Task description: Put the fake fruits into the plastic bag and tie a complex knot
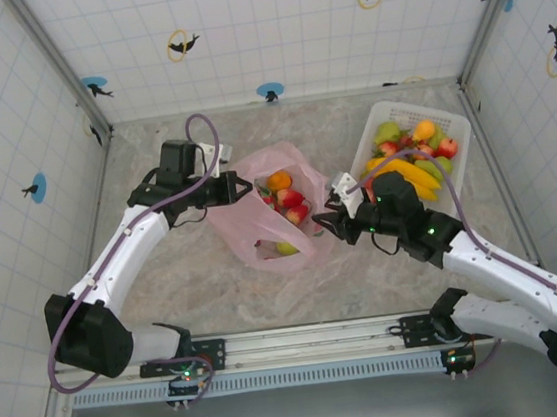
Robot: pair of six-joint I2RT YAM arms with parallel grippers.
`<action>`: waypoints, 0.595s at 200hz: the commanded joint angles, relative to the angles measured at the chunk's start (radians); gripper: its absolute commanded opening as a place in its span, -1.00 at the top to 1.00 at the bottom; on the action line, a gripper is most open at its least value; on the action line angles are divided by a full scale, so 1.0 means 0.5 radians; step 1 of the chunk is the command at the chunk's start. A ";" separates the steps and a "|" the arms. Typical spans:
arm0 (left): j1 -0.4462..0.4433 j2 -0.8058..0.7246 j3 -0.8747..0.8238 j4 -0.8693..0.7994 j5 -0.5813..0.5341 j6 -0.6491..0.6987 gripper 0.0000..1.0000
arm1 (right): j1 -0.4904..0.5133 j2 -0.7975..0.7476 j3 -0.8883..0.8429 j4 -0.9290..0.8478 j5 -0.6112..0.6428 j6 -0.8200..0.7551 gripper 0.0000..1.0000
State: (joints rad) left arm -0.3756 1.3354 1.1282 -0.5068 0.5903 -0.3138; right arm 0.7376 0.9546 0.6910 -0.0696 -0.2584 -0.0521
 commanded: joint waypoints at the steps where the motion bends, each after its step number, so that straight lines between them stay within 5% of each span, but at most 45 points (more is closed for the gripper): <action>1: 0.018 -0.010 0.078 -0.002 -0.027 0.005 1.00 | 0.001 -0.049 0.041 0.081 0.000 0.050 0.49; 34: 0.044 -0.032 0.161 -0.043 -0.094 -0.004 0.95 | -0.085 -0.144 0.050 0.260 -0.256 0.279 0.85; 90: 0.173 -0.196 0.353 -0.153 -0.171 0.030 0.14 | -0.317 -0.004 0.223 0.430 -0.428 0.623 0.89; 119: 0.171 -0.394 0.373 -0.168 -0.166 0.093 0.06 | -0.359 0.078 0.287 0.480 -0.410 0.706 0.89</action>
State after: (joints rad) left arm -0.2916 1.2304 1.2789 -0.5598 0.5106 -0.3099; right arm 0.5735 0.9722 0.7773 0.0906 -0.4419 0.2291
